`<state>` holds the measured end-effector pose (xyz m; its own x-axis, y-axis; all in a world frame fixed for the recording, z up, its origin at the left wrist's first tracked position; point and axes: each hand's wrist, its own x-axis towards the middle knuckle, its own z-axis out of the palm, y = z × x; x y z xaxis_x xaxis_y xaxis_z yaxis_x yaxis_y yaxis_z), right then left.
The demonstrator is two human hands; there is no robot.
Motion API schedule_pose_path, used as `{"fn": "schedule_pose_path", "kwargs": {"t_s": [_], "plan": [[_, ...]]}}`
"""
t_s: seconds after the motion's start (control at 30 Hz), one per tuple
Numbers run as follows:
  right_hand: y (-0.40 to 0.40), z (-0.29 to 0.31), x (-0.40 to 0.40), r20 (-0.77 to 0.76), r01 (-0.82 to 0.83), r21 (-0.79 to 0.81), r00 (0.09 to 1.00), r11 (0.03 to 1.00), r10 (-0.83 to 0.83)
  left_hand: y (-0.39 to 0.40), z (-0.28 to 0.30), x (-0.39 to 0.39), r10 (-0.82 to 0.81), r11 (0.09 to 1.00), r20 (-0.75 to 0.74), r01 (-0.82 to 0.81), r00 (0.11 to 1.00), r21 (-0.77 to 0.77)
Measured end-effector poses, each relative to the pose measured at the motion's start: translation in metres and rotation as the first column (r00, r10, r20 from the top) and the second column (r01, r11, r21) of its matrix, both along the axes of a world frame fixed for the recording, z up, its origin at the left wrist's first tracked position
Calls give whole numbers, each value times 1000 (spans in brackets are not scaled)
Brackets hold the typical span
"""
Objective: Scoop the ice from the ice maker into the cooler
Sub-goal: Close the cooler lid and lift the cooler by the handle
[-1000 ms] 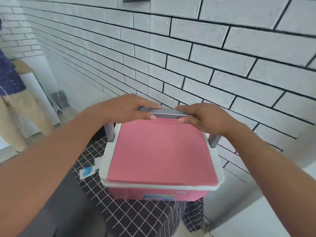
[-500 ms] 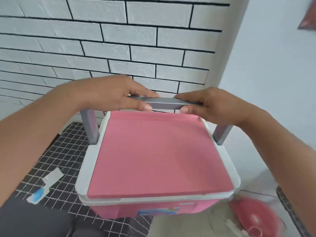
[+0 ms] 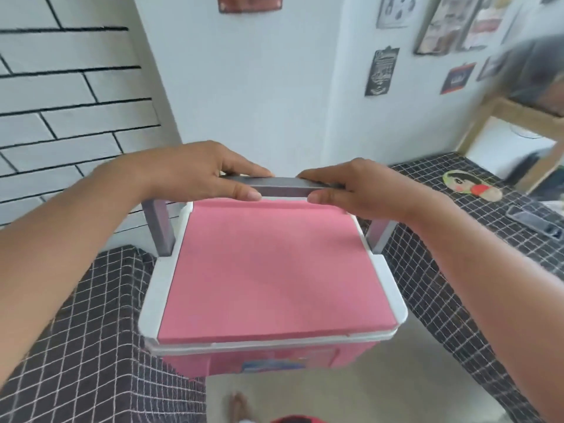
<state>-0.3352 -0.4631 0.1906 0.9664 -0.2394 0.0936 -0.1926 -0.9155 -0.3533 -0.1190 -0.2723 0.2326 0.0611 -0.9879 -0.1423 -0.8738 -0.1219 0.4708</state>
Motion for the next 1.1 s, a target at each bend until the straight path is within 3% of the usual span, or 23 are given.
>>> {"fn": "schedule_pose_path", "kwargs": {"t_s": [0.27,0.63,0.97,1.1], "plan": [[-62,-13,-140,-2,360,-62,933,931,-360,-147,-21,-86,-312,950,-51,313,949,4],[-126,-25,-279,-2,754,-24,657,656,-754,-348,-38,-209,-727,687,-27,725,686,-55],[-178,-37,-386,5,922,-70,382,381,-924,-473,-56,-338,-872,489,-18,866,490,-101],[-215,-43,-436,33,940,-91,332,328,-943,-518,-63,-392,-890,454,-33,882,454,-128]]}}
